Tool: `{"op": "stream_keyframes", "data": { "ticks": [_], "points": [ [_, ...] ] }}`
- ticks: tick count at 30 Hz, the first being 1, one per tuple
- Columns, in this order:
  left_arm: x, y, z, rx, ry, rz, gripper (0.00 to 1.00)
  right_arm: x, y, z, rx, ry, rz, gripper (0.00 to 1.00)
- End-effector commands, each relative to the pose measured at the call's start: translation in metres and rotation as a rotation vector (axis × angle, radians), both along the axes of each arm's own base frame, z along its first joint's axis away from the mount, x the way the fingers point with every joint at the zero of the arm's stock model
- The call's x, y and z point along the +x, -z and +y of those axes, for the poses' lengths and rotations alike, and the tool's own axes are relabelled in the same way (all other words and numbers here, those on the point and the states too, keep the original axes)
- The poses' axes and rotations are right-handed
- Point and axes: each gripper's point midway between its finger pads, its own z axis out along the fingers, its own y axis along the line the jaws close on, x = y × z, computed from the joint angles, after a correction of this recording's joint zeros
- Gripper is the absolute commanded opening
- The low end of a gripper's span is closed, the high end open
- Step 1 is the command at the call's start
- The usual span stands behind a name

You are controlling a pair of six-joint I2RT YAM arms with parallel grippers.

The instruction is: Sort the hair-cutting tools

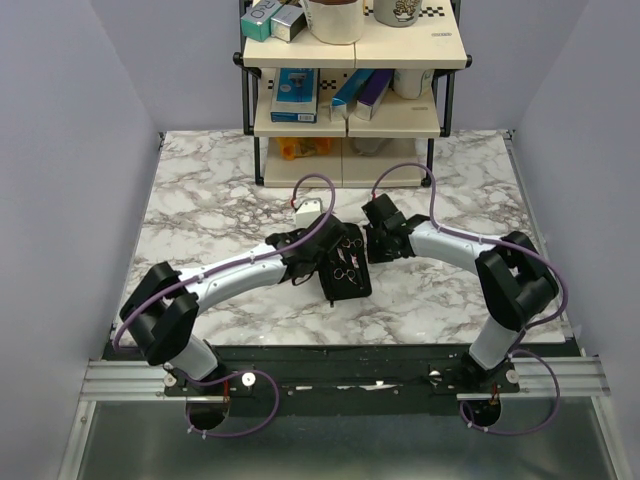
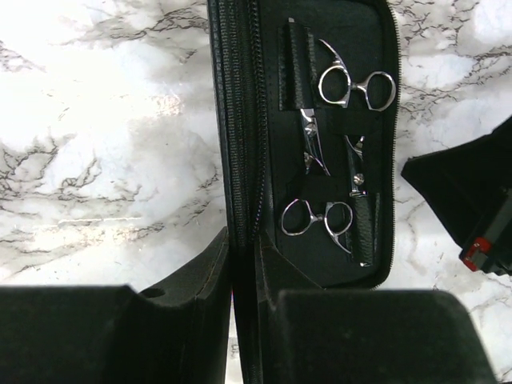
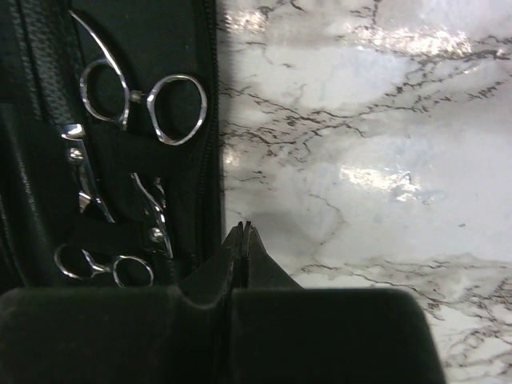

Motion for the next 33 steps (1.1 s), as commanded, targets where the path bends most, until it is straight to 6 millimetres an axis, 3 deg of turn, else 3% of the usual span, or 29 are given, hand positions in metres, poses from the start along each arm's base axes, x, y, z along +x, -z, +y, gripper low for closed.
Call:
{"op": "stream_keyframes", "data": {
  "ticks": [1, 6, 14, 23, 33],
  "points": [
    [0.006, -0.006, -0.013, 0.011, 0.03, -0.025, 0.24, -0.004, 0.01, 0.017, 0.069, -0.036, 0.031, 0.01],
    [0.009, -0.007, -0.029, -0.004, 0.061, -0.025, 0.26, -0.015, 0.02, 0.03, 0.141, -0.076, 0.081, 0.01],
    [0.011, -0.004, -0.051, -0.012, 0.094, -0.025, 0.31, -0.024, 0.033, 0.029, 0.148, -0.095, 0.11, 0.01],
    [0.01, -0.015, -0.061, -0.061, 0.105, -0.077, 0.45, -0.027, 0.036, 0.029, 0.152, -0.109, 0.117, 0.01],
    [0.004, -0.018, -0.072, -0.157, 0.14, -0.104, 0.49, -0.032, 0.039, 0.027, 0.15, -0.113, 0.122, 0.01]
  ]
}}
